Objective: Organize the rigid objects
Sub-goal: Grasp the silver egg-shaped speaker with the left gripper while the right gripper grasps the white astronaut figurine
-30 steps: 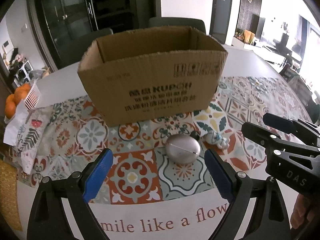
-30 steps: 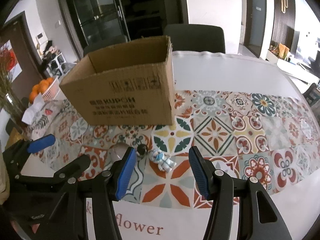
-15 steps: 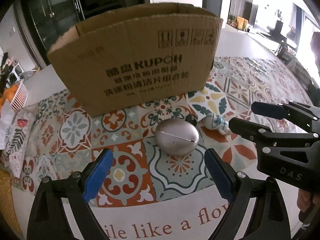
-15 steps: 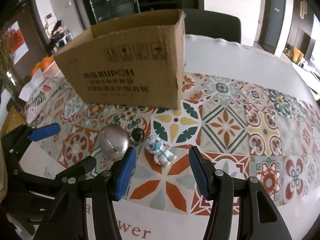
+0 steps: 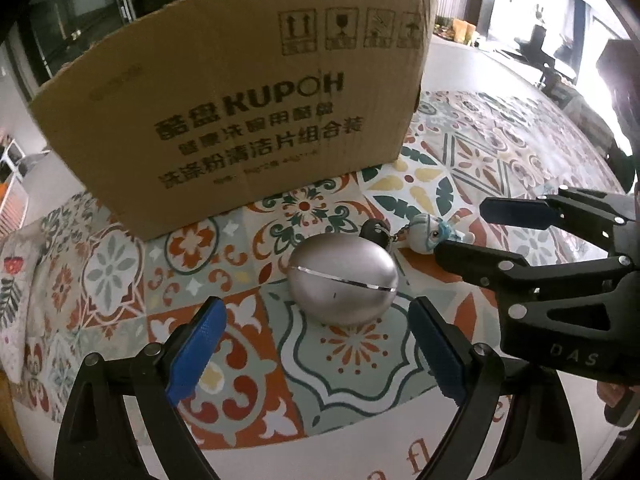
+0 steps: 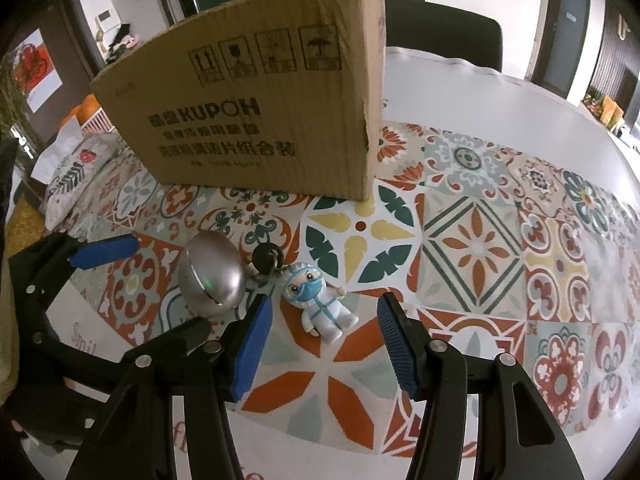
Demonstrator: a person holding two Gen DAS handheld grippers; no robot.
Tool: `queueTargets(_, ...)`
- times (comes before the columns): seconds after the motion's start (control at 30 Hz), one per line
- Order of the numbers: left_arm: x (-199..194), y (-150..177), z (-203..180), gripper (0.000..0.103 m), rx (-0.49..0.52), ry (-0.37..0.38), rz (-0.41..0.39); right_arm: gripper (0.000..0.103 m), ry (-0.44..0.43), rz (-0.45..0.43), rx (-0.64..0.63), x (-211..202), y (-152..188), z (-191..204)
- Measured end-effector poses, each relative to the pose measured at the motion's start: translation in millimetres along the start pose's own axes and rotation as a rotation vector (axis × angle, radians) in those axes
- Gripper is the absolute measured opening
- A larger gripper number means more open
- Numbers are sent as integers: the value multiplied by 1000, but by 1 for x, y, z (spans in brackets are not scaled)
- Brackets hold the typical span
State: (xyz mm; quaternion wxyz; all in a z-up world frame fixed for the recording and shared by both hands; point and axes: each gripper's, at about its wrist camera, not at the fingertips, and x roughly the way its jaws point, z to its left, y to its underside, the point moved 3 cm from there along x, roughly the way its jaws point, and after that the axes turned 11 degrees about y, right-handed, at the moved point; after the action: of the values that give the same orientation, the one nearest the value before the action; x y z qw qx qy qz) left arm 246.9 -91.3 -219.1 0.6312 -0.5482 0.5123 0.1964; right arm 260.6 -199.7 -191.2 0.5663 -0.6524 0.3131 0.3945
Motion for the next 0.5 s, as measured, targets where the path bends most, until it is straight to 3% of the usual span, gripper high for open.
queueTargets(0.5,28,-8,4,89,46,42,20,54,-7,16,-13,26,-6,-2)
